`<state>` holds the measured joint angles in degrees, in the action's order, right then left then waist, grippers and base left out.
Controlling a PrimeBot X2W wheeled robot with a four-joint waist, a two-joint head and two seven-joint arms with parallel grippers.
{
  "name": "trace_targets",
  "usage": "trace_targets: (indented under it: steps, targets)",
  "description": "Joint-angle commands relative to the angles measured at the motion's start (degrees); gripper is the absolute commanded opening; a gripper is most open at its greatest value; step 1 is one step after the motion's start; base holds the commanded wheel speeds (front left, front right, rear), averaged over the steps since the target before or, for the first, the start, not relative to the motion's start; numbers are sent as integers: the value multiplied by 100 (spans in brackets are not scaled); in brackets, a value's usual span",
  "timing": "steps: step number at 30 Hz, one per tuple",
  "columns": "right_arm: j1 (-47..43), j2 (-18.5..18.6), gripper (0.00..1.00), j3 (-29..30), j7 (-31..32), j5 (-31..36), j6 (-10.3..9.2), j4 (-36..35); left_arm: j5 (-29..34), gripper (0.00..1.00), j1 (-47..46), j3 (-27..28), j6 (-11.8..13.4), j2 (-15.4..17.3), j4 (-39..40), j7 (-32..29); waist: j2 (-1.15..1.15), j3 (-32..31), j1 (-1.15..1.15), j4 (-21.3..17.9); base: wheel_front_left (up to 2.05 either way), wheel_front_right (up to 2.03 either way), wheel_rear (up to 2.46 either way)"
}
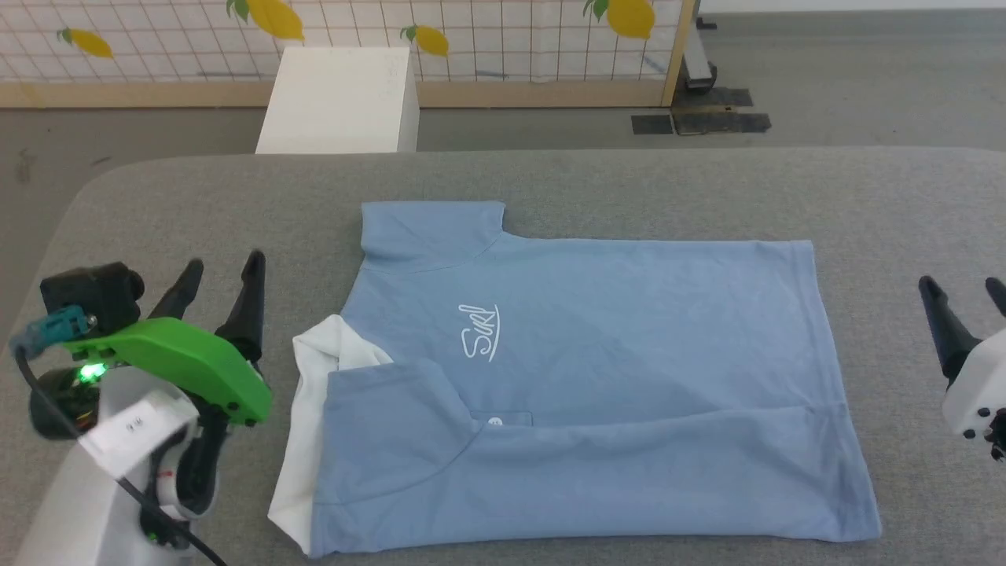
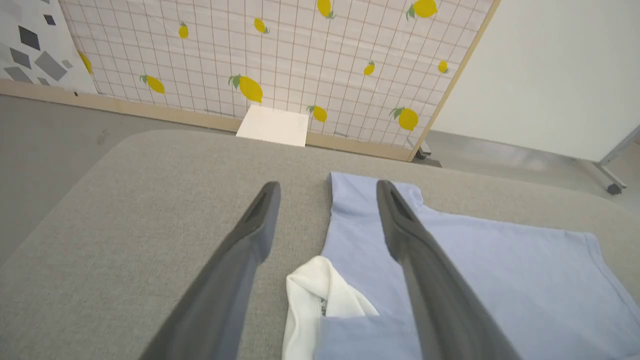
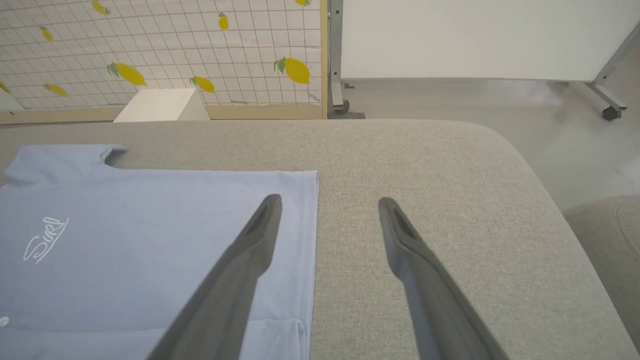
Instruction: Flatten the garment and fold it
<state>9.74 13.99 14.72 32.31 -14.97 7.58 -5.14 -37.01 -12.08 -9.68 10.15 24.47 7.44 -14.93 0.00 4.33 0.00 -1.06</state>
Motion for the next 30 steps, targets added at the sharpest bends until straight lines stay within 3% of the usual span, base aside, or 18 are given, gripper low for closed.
trace_targets:
  steps: [1,8,15,24,30]
  targets:
    - [98,-35,100,-12,-266,9,-9,84,85,100,-116,-34,-150,-78,-144,299,0,85,0,12,0,0,0]
    - [227,-16,100,-18,-1428,-87,-9,504,476,100,-389,-170,-593,-397,-997,1898,0,467,0,50,0,0,0]
    - [430,40,100,-75,-1758,-142,-9,718,608,100,-1057,-374,-792,-624,-1734,2295,0,976,0,95,0,0,0]
    - [881,128,100,-389,-1694,-225,-9,597,727,100,-3100,-719,-1107,-697,-3107,1518,0,1747,0,69,0,0,0]
    - [1061,142,100,-567,-1658,-271,-9,491,750,100,-4441,-1031,-1198,-813,-4339,236,0,2082,0,-91,0,0,0]
